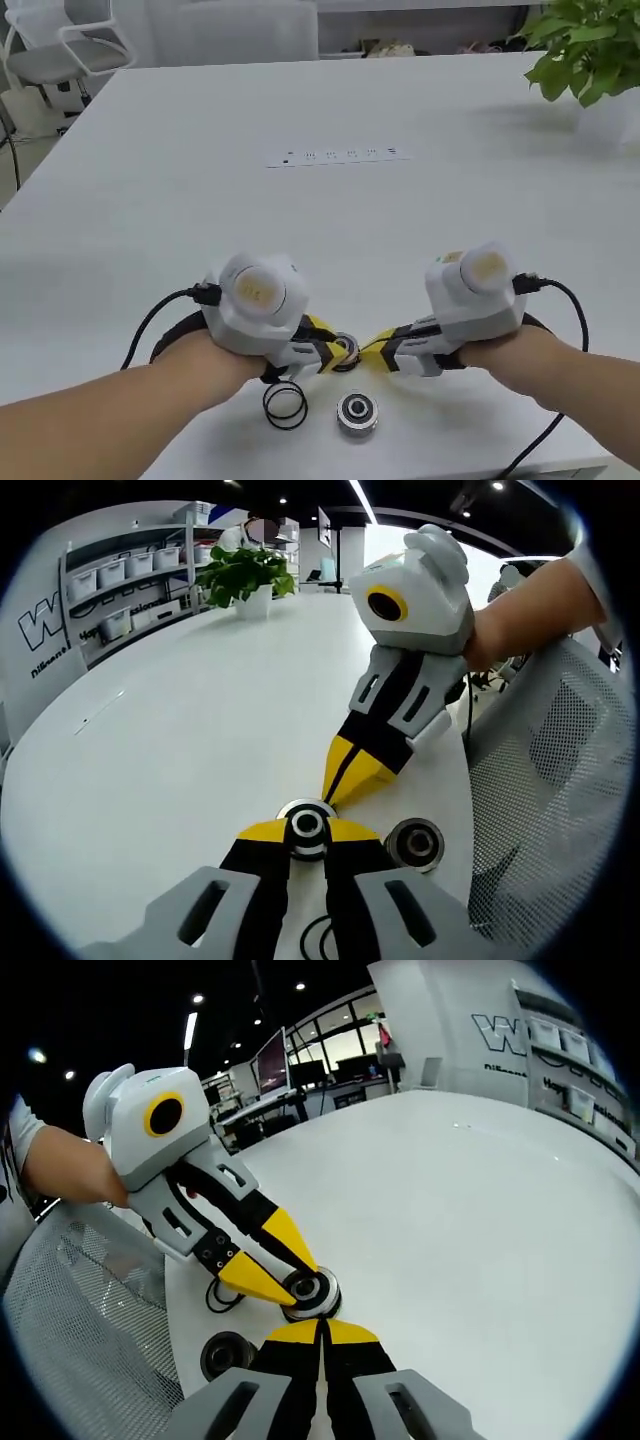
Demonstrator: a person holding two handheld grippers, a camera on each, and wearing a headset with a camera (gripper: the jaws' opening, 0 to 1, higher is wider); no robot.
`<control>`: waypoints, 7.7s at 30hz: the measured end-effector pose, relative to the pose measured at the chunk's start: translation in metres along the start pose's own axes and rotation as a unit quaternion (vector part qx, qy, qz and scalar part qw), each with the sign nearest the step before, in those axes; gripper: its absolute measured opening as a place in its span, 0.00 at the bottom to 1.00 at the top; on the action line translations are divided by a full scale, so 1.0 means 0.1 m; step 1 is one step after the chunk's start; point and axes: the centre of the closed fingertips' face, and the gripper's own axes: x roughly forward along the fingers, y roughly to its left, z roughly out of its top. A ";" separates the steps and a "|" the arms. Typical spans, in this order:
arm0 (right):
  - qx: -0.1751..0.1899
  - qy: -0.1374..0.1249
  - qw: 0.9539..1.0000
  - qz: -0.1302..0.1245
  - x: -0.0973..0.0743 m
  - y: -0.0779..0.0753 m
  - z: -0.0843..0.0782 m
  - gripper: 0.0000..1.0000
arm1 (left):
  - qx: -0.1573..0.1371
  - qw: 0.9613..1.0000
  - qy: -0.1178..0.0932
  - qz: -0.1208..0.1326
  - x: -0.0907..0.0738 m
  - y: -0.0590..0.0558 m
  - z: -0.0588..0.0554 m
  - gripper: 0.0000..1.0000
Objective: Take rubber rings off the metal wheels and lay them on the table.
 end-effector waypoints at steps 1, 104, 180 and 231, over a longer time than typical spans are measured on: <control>0.008 -0.002 1.000 -0.001 0.00 -0.01 0.00 0.00 | -0.001 1.000 -0.001 0.001 0.00 0.00 0.00 0.07; 0.076 -0.076 0.994 0.033 -0.04 0.06 0.23 0.00 | -0.011 1.000 -0.004 -0.006 -0.10 0.00 -0.02 0.13; 0.084 -0.040 0.987 0.131 0.21 0.70 0.39 0.00 | -0.047 0.993 -0.097 0.041 -1.61 -0.05 -0.08 0.62; 0.084 0.002 0.991 0.107 0.43 0.68 0.16 0.00 | -0.072 0.993 -0.073 0.049 -1.68 -0.12 -0.29 0.63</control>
